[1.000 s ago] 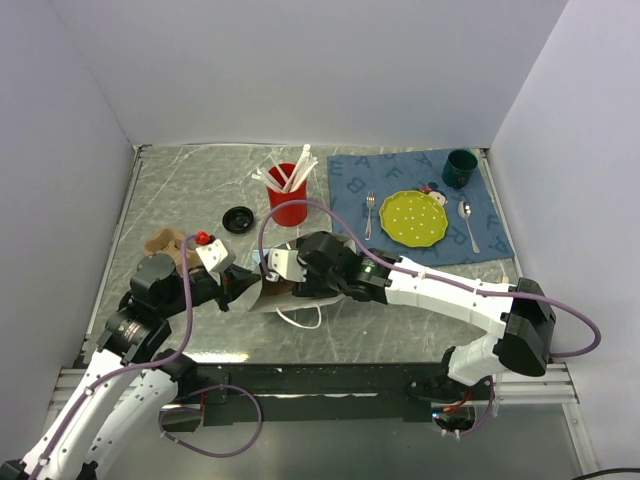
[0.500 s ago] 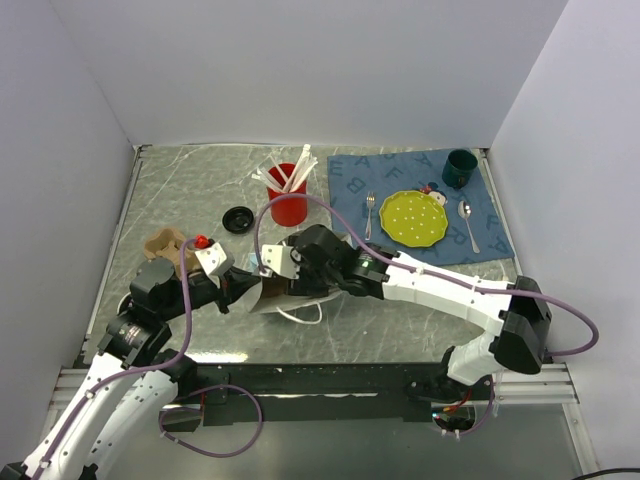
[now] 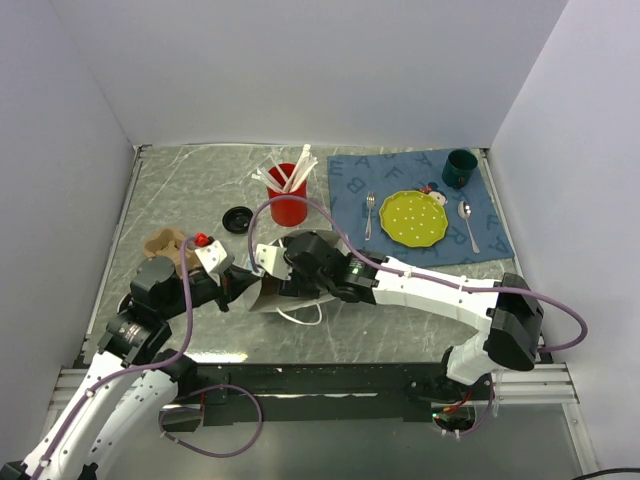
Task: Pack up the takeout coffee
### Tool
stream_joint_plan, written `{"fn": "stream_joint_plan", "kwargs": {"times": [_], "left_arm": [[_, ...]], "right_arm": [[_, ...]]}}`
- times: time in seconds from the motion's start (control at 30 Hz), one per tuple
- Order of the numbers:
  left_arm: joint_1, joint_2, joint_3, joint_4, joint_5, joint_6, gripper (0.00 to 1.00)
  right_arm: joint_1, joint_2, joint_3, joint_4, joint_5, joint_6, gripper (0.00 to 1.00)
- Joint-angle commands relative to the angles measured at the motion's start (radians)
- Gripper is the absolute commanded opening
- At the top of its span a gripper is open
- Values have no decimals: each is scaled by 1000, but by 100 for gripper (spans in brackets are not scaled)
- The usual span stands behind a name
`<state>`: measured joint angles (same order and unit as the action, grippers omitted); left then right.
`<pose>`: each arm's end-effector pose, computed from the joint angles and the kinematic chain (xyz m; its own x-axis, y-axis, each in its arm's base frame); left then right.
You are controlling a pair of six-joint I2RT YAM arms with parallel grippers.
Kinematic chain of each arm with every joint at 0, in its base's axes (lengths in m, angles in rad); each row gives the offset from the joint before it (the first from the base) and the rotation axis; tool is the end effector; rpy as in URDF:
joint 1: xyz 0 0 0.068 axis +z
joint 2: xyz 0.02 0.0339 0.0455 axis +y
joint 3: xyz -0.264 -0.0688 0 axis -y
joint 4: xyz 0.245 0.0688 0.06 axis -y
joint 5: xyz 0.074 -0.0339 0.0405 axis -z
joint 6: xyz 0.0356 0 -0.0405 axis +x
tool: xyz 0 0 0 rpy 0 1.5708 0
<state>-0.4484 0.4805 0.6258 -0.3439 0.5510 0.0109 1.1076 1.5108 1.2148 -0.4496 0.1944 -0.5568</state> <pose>0.1018 -0.0696 0.3098 -0.1687 0.0915 -0.9814 0.8338 0.5443 -0.0926 0.1563 0.2976 0.2891 0.1730 -0.8140 -0.5544 -0.8515 0.1592 -0.4995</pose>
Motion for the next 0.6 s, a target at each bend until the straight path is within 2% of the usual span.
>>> {"fn": "stream_joint_plan", "kwargs": {"times": [0.0,0.37,0.53,0.57], "left_arm": [[-4,15,58,11,33,-5,1],[-6,1,52,9,43,-3,1],[-13,-19,37,-16,38,41,1],[-19,-23,32,-23,43,55,1]], "right_arm": [[8,37,-34,42,143,27,35],[29,28,-37,25,157,63,36],[23,-47,-24,-15,100,78,36],[21,-57,-18,-33,49,72,36]]}}
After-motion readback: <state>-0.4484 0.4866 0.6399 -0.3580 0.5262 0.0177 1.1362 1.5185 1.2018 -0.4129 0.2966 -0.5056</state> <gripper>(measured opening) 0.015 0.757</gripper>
